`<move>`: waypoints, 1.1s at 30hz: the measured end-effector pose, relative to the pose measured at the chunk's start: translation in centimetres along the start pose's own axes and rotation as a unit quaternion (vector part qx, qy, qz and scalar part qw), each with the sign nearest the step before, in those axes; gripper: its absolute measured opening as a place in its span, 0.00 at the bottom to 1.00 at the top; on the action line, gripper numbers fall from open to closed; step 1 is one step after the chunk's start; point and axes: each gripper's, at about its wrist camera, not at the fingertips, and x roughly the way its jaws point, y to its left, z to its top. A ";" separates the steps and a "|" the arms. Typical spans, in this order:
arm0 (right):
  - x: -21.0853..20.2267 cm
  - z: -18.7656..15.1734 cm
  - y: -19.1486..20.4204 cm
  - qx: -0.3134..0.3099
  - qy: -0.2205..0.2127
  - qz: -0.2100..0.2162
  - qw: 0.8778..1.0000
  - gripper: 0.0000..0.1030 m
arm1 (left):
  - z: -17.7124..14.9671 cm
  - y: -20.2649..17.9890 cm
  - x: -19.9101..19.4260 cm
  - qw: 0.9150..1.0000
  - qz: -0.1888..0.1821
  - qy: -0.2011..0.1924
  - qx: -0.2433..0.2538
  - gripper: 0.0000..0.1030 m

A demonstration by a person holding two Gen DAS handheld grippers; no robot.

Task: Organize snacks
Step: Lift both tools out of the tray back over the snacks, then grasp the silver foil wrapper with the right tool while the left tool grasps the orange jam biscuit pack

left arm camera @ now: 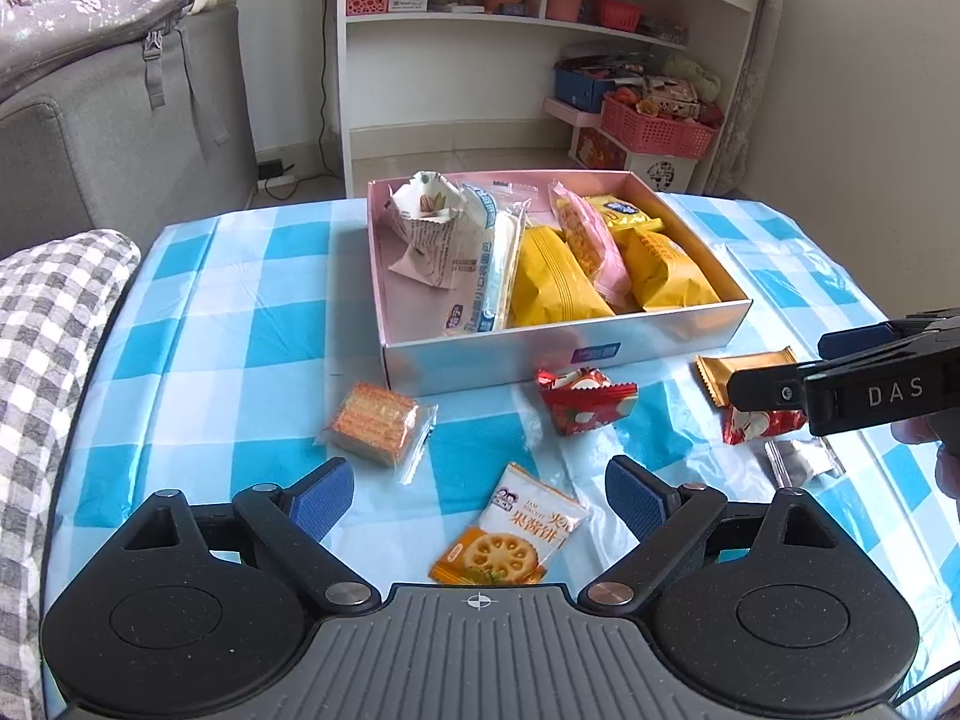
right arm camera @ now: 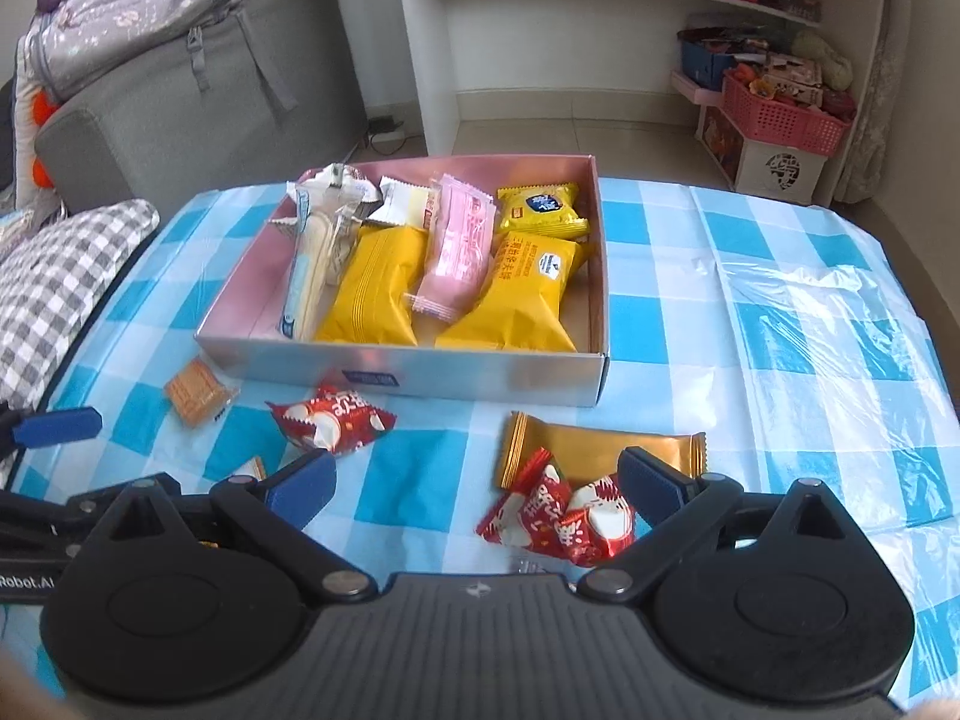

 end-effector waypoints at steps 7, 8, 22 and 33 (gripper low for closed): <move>0.0 -2.2 0.4 -0.061 0.017 0.003 0.998 0.98 | -1.7 0.5 0.7 1.000 0.000 0.015 0.016 0.90; 0.1 -2.5 0.3 -0.065 0.021 0.004 0.998 0.98 | -1.9 0.6 0.8 1.000 -0.001 0.017 0.017 0.90; 1.2 -6.4 -2.3 -0.070 0.083 0.004 0.994 1.00 | -5.2 -0.5 3.6 0.997 -0.010 0.039 0.072 0.90; 1.2 -6.9 -2.8 -0.077 0.056 0.019 0.995 1.00 | -5.6 -0.9 4.4 0.995 -0.016 0.016 0.093 1.00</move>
